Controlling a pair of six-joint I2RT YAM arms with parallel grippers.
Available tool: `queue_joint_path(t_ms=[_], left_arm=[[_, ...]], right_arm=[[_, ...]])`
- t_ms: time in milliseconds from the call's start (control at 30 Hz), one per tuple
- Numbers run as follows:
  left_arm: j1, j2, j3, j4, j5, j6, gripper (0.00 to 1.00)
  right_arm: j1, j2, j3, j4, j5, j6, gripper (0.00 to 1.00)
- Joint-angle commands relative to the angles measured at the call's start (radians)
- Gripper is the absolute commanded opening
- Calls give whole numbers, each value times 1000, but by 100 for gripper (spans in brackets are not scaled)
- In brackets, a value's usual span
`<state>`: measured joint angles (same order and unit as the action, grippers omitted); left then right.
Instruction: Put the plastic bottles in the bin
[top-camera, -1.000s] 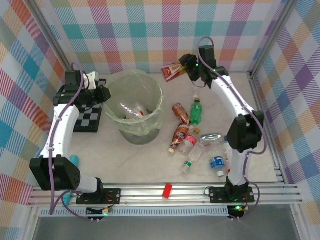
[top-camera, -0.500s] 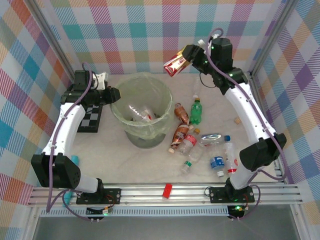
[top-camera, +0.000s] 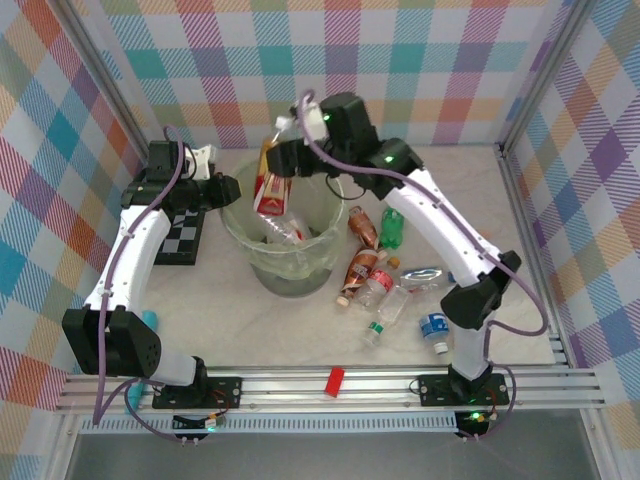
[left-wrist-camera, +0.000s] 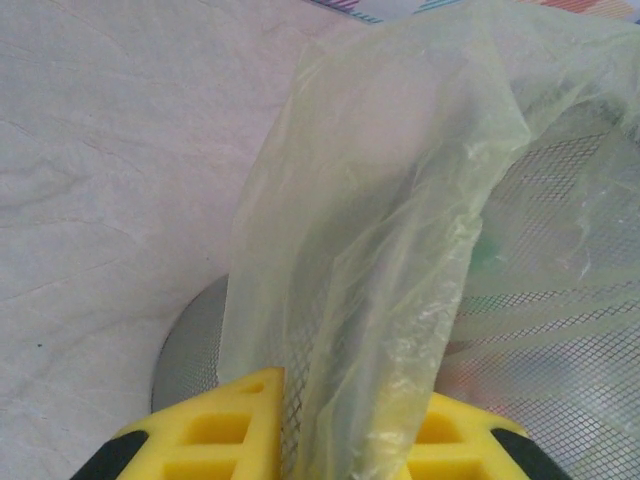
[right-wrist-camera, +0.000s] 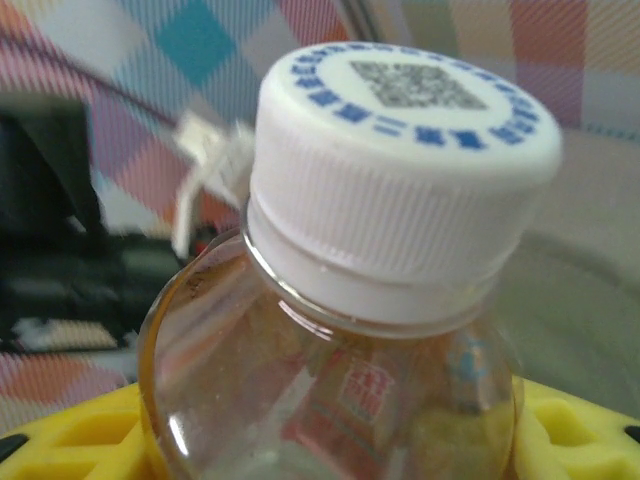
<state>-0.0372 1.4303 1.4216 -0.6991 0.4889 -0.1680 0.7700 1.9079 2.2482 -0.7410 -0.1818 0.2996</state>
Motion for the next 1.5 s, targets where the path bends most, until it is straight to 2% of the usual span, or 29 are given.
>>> queue_joint_path(t_ms=[0, 167, 400, 767, 867, 1000, 1167, 1467], left_arm=[[-3, 3, -16, -22, 33, -3, 20], [-3, 4, -17, -20, 38, -5, 18], [-12, 6, -18, -18, 42, -7, 17], [-18, 9, -20, -13, 40, -9, 17], [-18, 9, -20, -13, 42, -8, 17], [-20, 10, -21, -11, 43, -8, 17], [-20, 10, -21, -10, 42, -7, 17], [-20, 13, -21, -12, 37, -4, 17]], right_arm=[[28, 37, 29, -151, 47, -185, 50], [60, 77, 9, -217, 198, -255, 51], [70, 117, -26, -271, 317, -277, 51], [71, 168, -98, -284, 345, -260, 54], [71, 183, -116, -263, 382, -221, 59], [71, 169, -156, -206, 361, -191, 67], [71, 166, -114, -212, 358, -184, 78], [76, 71, -24, -195, 238, -198, 94]])
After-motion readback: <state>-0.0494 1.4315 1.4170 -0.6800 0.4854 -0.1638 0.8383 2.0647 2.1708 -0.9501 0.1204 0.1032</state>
